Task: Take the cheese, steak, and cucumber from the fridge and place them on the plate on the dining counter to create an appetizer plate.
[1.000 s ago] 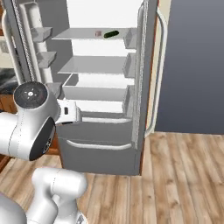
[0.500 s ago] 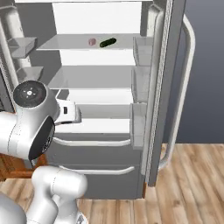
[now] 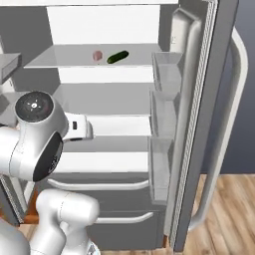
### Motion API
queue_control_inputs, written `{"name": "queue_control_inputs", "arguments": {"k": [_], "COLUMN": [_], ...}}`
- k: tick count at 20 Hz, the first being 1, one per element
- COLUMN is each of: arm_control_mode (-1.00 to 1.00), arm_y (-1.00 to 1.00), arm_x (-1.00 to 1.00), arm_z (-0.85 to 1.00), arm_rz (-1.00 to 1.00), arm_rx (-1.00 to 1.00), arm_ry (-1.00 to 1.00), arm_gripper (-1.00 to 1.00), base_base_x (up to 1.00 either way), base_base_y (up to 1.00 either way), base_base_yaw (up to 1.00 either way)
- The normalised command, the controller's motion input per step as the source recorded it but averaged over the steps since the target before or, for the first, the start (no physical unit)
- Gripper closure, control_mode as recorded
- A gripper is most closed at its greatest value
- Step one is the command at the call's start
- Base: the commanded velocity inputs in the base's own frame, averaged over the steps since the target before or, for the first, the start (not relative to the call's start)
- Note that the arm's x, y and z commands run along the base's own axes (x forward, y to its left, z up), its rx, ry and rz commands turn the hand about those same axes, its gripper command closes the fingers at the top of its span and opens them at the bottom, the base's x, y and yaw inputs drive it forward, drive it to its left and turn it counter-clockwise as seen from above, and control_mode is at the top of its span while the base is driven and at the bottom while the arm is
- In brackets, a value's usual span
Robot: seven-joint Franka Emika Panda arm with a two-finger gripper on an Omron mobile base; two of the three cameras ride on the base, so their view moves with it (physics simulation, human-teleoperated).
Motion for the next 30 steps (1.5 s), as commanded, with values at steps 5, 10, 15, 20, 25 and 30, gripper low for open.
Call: {"name": "queue_control_inputs", "arguments": {"k": [5, 10, 15, 20, 25, 30], "arm_control_mode": [1.0, 1.0, 1.0, 1.0, 1.0, 1.0], "arm_y": [0.0, 0.0, 0.0, 0.0, 0.0, 0.0], "arm_x": [0.0, 0.0, 0.0, 0.0, 0.0, 0.0], "arm_z": [0.0, 0.0, 0.0, 0.0, 0.0, 0.0], "arm_rz": [0.0, 0.0, 0.0, 0.0, 0.0, 0.0], "arm_rx": [0.0, 0.0, 0.0, 0.0, 0.0, 0.0], "arm_ry": [0.0, 0.0, 0.0, 0.0, 0.0, 0.0], "arm_gripper": [-1.0, -1.0, -1.0, -1.0, -1.0, -1.0], "base_base_x": [0.82, 0.9, 0.85, 0.44, 0.13, 0.0], "base_base_y": [-0.04, -0.28, -0.42, -0.07, 0.0, 0.0], "base_base_yaw": [0.23, 0.36, 0.34, 0.07, 0.0, 0.0]}}
